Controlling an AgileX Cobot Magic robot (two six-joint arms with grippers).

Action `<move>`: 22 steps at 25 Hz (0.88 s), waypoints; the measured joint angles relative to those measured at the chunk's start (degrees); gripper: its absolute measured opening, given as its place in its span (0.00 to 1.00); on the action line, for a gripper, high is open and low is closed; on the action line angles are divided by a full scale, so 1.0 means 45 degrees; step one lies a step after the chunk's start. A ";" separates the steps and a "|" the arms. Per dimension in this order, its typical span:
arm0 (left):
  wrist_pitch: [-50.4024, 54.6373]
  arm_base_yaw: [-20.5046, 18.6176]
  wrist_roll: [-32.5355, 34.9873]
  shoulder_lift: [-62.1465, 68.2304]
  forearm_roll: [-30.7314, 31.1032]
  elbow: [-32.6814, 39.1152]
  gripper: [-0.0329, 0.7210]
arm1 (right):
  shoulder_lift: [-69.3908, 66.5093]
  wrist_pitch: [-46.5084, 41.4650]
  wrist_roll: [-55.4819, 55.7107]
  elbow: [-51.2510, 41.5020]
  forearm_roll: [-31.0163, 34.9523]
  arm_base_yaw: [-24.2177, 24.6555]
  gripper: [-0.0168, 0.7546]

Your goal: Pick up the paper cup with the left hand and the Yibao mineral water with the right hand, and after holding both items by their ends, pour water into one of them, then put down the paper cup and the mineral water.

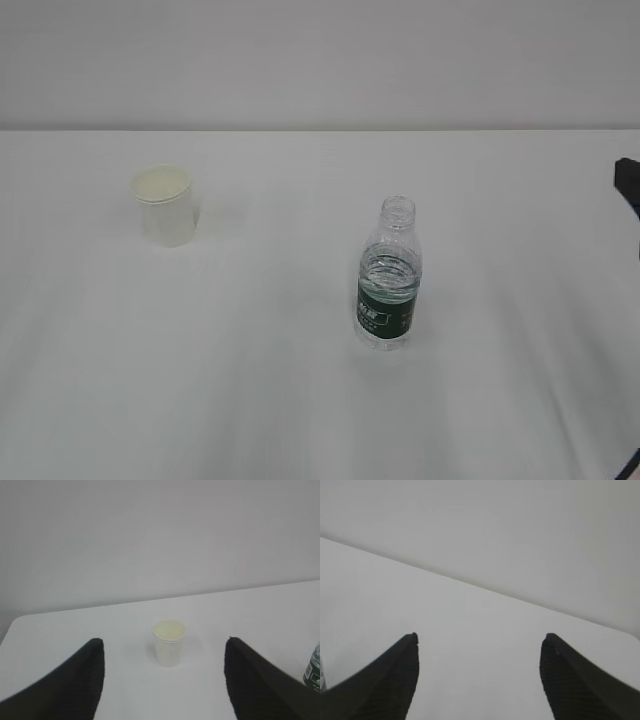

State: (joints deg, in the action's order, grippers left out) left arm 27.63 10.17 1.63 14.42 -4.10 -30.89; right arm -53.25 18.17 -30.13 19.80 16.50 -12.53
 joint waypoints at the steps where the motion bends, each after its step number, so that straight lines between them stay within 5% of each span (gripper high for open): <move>1: 0.0000 0.0000 0.0000 0.0000 0.0000 0.0000 0.75 | -0.0325 0.0277 0.0511 0.0000 -0.0289 -0.0058 0.76; 13: 0.0000 0.0000 0.0000 0.0000 0.0000 0.0000 0.75 | -0.1867 0.4578 0.5041 -0.1885 -0.2586 -0.0113 0.76; 22: 0.0000 0.0000 0.0000 0.0000 0.0000 0.0000 0.74 | -0.1867 0.5402 0.7532 -0.3562 -0.4583 -0.0113 0.76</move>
State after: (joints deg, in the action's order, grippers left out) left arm 27.63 10.17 1.63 14.42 -4.10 -30.89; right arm -61.65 42.48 3.77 3.77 -4.13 -13.04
